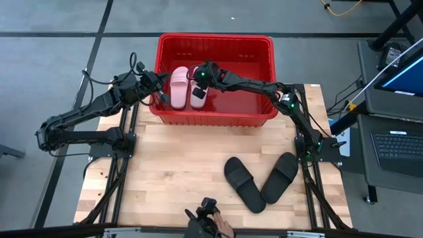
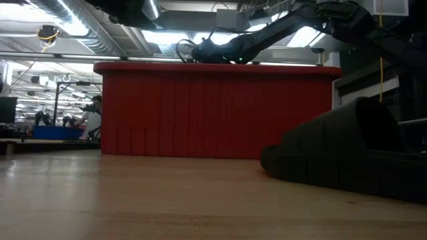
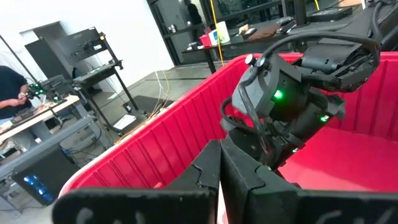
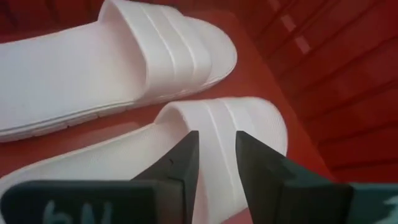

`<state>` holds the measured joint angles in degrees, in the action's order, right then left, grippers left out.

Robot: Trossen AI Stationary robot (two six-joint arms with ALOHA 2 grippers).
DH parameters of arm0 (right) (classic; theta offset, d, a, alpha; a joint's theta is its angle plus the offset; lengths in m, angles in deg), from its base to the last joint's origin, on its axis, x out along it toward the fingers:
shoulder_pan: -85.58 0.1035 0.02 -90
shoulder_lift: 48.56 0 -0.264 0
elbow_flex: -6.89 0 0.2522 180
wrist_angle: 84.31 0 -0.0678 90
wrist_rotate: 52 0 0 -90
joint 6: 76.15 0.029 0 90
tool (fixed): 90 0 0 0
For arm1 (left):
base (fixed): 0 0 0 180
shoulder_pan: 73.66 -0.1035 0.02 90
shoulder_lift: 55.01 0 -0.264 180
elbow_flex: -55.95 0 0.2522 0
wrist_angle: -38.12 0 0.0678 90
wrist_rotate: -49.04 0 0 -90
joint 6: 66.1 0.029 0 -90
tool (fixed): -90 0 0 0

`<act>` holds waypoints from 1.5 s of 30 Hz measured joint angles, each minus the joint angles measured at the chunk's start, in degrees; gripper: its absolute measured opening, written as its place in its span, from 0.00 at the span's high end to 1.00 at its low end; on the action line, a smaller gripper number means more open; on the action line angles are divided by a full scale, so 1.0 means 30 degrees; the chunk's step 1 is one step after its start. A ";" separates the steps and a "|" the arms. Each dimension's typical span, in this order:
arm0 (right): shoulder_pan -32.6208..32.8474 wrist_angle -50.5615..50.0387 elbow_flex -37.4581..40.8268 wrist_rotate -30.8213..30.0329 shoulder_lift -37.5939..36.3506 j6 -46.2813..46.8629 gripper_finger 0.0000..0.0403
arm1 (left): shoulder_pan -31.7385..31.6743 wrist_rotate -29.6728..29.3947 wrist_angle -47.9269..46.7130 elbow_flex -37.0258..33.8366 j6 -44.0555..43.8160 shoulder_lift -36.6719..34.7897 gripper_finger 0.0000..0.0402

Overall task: Pick and place slides into bin
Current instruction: Put the left black slide into the red bin

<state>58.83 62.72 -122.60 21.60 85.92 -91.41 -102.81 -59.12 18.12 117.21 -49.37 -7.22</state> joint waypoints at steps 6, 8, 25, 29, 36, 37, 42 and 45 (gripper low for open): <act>0.0155 -0.0251 -0.1376 -0.0007 -0.0053 -0.0038 0.74 | 0.0000 0.0080 0.0000 0.0000 0.0547 0.0000 0.98; 0.0185 -0.0856 -0.2257 0.0002 -0.0053 -0.0065 0.74 | 0.0000 0.0433 0.0006 -0.0001 0.1010 -0.0004 0.97; 0.0412 -0.7099 -0.6455 -0.0610 -0.1421 0.0148 0.98 | -0.0013 0.0891 0.0180 -0.0007 0.2045 -0.0007 0.96; 0.0948 -0.8022 -0.6448 -0.0658 -0.1752 0.0744 0.99 | -0.0109 0.0889 0.0308 -0.0007 0.2164 -0.0007 0.97; 0.2045 -0.8335 -0.6441 -0.1108 -0.2046 0.2031 0.99 | -0.0129 0.0998 0.0306 -0.0007 0.2193 -0.0022 1.00; 0.2178 -0.8424 -0.6441 -0.1150 -0.2042 0.2265 0.99 | -0.0131 0.1018 0.0286 -0.0007 0.2192 -0.0026 0.99; 0.2852 -0.8741 -0.6426 -0.2152 -0.2041 0.3088 1.00 | -0.0160 0.1075 -0.0266 -0.0007 0.2186 -0.0029 1.00; 0.3103 -0.8791 -0.6426 -0.3719 -0.2047 0.3579 1.00 | -0.0160 0.1095 -0.0550 -0.0007 0.2186 -0.0029 1.00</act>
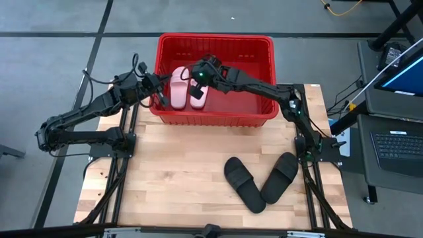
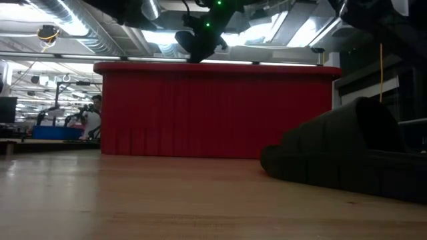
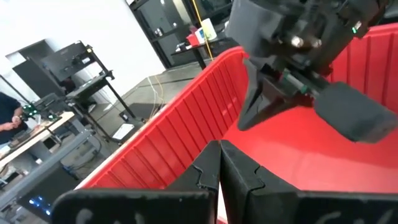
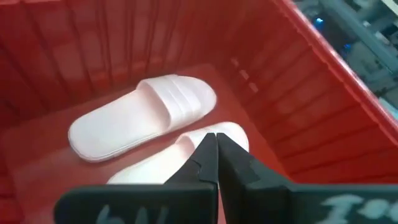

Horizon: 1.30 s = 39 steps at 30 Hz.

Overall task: Pick and place slides into bin
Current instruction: Put the left black slide into the red bin

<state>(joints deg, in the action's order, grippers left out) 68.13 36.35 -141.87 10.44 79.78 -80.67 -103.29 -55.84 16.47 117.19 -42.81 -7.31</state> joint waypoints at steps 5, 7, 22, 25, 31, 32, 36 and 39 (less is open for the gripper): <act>0.0004 -0.0247 0.0452 -0.0135 0.0013 0.0922 1.00 | 0.0000 0.0956 -0.0040 0.0000 0.0007 0.0000 1.00; 0.0004 -0.0080 0.0444 -0.0142 0.0005 0.0929 1.00 | 0.0000 0.1542 -0.0040 0.0000 0.0001 0.0000 1.00; 0.0021 0.0425 0.0444 0.0215 -0.0405 0.1942 1.00 | 0.0000 0.1967 -0.0014 0.0000 -0.0001 -0.0457 1.00; 0.0259 0.0508 0.0681 0.0083 -0.0460 0.2107 1.00 | 0.0000 0.1967 -0.0018 0.0000 -0.0011 -0.0732 0.99; 0.0932 0.0820 0.4046 0.0091 -0.1973 0.3466 1.00 | 0.0000 0.1962 -0.0045 0.0000 -0.0199 -0.1165 1.00; 0.0993 0.1426 0.5029 0.0077 -0.2530 0.3732 1.00 | -0.0007 0.1960 0.0014 0.0000 -0.0279 -0.1192 1.00; 0.1046 0.5042 0.9966 0.0087 -0.5659 0.3922 1.00 | 0.0000 0.1963 -0.0047 0.0000 -0.0313 -0.1231 0.99; 0.1051 0.8646 1.3696 0.0782 -0.8988 0.3770 1.00 | -0.0007 0.2348 -0.0026 0.0000 -0.0350 -0.1220 1.00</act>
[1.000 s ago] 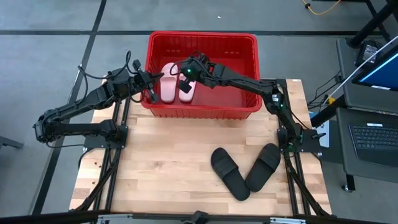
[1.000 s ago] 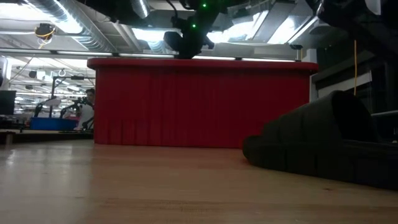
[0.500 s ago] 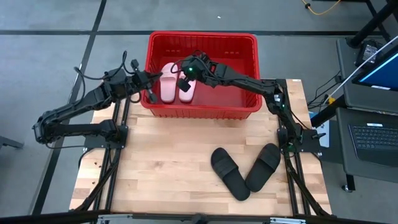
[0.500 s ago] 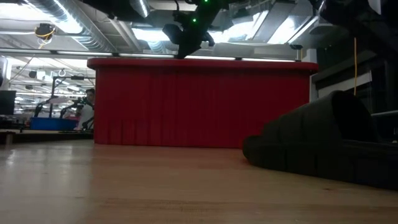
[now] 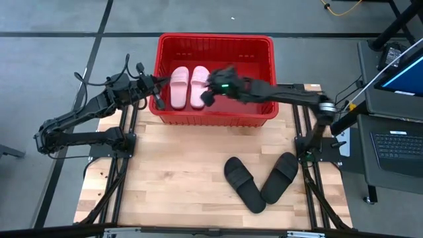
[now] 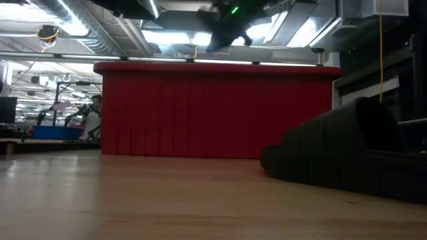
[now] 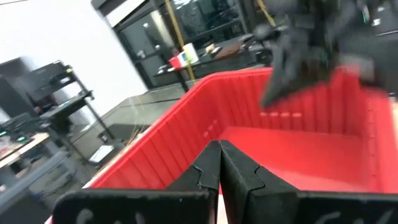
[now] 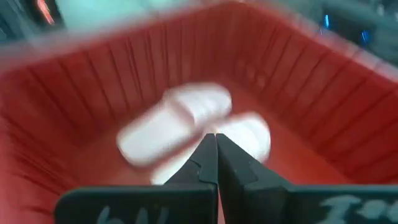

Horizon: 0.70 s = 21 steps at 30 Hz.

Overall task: Pick and place slides into bin
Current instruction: Put the left black slide into the red bin

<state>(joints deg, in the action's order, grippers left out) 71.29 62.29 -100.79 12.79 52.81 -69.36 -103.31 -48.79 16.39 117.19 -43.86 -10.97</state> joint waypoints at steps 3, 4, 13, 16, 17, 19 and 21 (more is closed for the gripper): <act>0.0192 0.2761 0.3330 0.0788 -0.2968 -0.0961 1.00 | 0.0003 0.1508 0.0291 0.0000 -0.0010 0.0143 0.99; 0.0334 0.3439 0.4451 0.1069 -0.3823 -0.1360 1.00 | 0.0007 0.2170 0.0415 0.0000 -0.0013 0.0222 0.99; 0.1901 0.5299 1.1043 0.5934 -1.0762 -0.3328 1.00 | 0.1147 0.5518 0.3782 0.0000 -0.2514 0.2177 1.00; 0.2446 0.5447 1.2139 0.7767 -1.2850 -0.3354 1.00 | 0.2190 0.6424 0.4873 0.0000 -0.2521 0.3107 1.00; 0.2628 0.5370 1.2493 0.8261 -1.3456 -0.3372 1.00 | 0.2543 0.6692 0.5129 0.0000 -0.2531 0.3402 1.00; 0.3043 0.5123 1.3074 0.9081 -1.4531 -0.3380 1.00 | 0.3336 0.7034 0.5687 0.0000 -0.2878 0.3932 1.00; 0.3443 0.4929 1.3578 0.9741 -1.5600 -0.3402 0.99 | 0.4151 0.7455 0.6282 0.0007 -0.3406 0.4381 1.00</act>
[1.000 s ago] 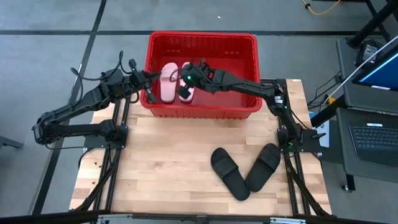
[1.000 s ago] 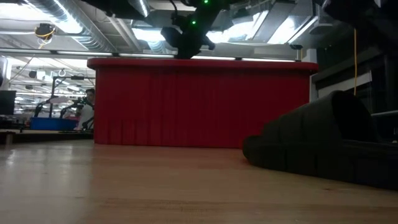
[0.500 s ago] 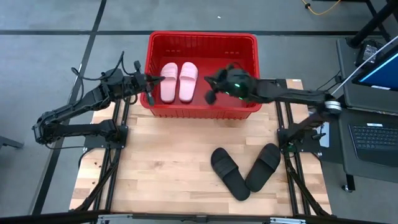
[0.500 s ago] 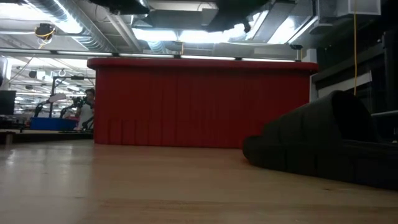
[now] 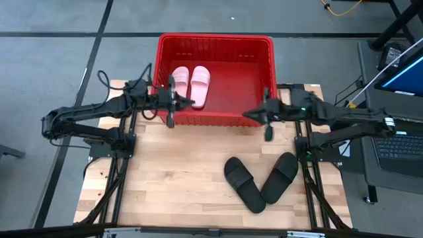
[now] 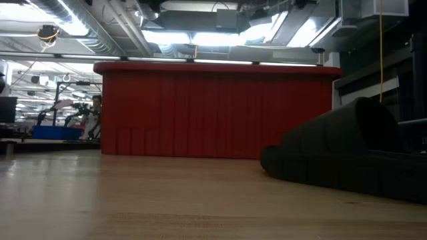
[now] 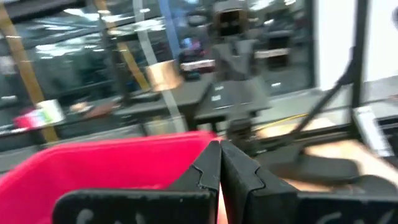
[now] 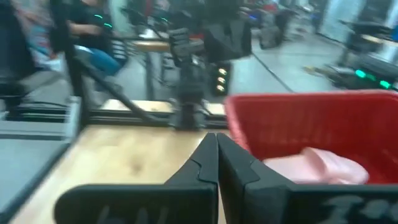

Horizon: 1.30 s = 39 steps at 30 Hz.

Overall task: Pick and place slides into bin
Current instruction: Put the left black slide into the red bin

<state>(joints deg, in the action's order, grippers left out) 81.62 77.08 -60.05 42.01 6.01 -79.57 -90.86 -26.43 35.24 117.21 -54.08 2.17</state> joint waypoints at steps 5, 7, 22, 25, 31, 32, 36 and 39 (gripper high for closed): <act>0.0952 -0.0771 0.0815 0.0380 -0.1701 0.0058 0.99 | 0.1871 -0.0015 0.0824 0.0000 -0.0552 0.0705 0.99; 0.1306 -0.1391 0.0878 0.0573 -0.2116 0.0088 0.99 | 0.2355 -0.0501 0.0951 0.0000 -0.0470 0.0697 1.00; 0.5241 -0.4013 0.0815 0.1717 -0.2531 0.4144 0.99 | 0.3455 -0.1779 0.0886 0.0000 -0.1276 0.0512 0.99; 0.6292 -0.4149 0.0174 0.1111 -0.2274 0.4942 0.99 | 0.3455 -0.2102 0.0887 0.0000 -0.1152 0.0512 1.00; 0.8371 -0.4569 -0.1820 -0.0836 -0.0573 0.4976 1.00 | 0.3455 -0.2011 0.0784 0.0000 -0.0178 0.0508 1.00; 0.8583 -0.4698 -0.2272 -0.1101 -0.0148 0.4979 1.00 | 0.3455 -0.2000 0.0629 0.0000 -0.0113 0.0456 1.00; 0.9240 -0.7358 -0.4477 -0.2290 0.1801 0.5614 1.00 | 0.3455 -0.1978 -0.0509 0.0007 -0.0120 -0.0161 0.99; 0.9509 -1.0672 -0.6411 -0.2540 0.3354 0.7055 1.00 | 0.3455 -0.1616 -0.1499 0.0000 -0.0620 -0.0819 1.00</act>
<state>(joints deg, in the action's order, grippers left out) 110.14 45.06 -79.29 34.39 16.08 -58.40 -80.49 -31.28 30.74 117.21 -55.93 -0.28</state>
